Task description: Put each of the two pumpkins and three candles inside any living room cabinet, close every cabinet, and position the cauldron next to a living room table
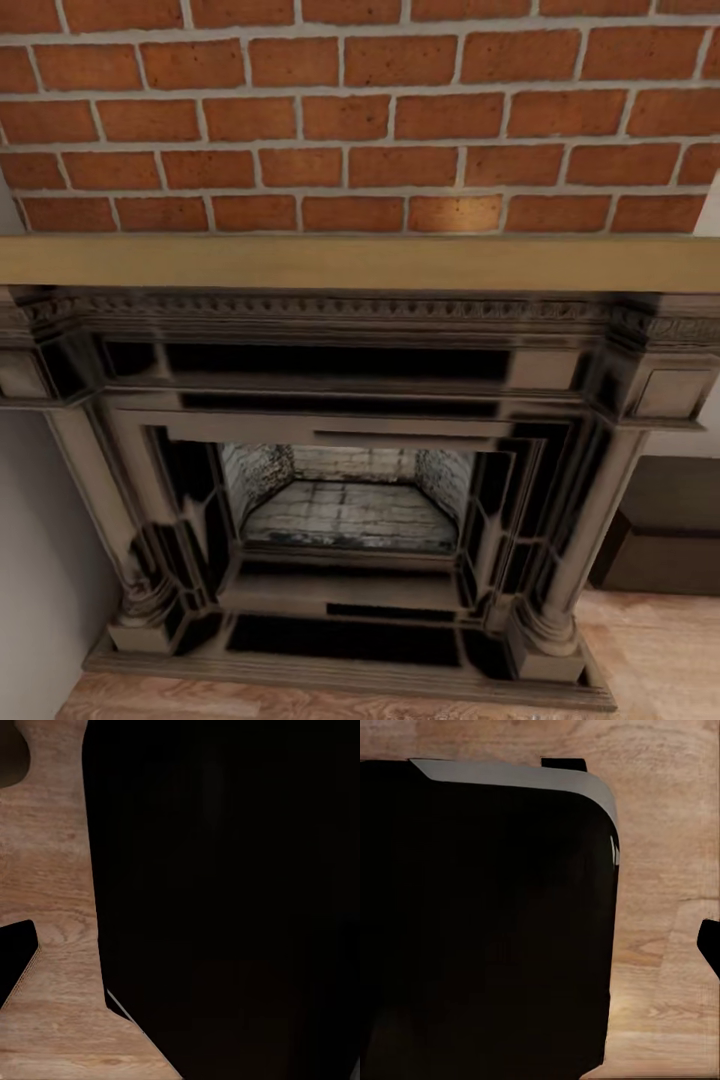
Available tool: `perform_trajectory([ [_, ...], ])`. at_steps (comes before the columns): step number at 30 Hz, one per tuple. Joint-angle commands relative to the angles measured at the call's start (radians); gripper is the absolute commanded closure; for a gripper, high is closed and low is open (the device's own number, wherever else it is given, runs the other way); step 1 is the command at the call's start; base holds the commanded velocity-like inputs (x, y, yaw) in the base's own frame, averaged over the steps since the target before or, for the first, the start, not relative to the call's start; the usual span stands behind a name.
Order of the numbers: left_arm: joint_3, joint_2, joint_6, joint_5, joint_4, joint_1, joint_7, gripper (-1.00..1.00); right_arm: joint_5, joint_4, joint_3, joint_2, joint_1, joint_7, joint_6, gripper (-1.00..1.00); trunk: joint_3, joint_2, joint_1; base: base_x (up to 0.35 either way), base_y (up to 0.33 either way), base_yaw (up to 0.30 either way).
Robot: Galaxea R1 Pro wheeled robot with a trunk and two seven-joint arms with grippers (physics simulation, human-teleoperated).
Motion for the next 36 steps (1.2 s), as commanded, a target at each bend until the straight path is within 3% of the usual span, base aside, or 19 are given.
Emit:
perform_trajectory([
  [1,0.0,0.0,0.0,0.0,0.0,0.0,0.0,-1.0,0.0,0.0,0.0,0.0,0.0,0.0,0.0,-1.0,0.0,0.0,0.0,0.0,0.0,-0.279],
  [36,0.0,0.0,0.0,0.0,0.0,0.001,0.0,-1.0,0.0,0.0,0.0,0.0,0.0,0.0,0.0,-1.0,-0.012,0.0,0.0,0.0,0.0,-0.279],
])
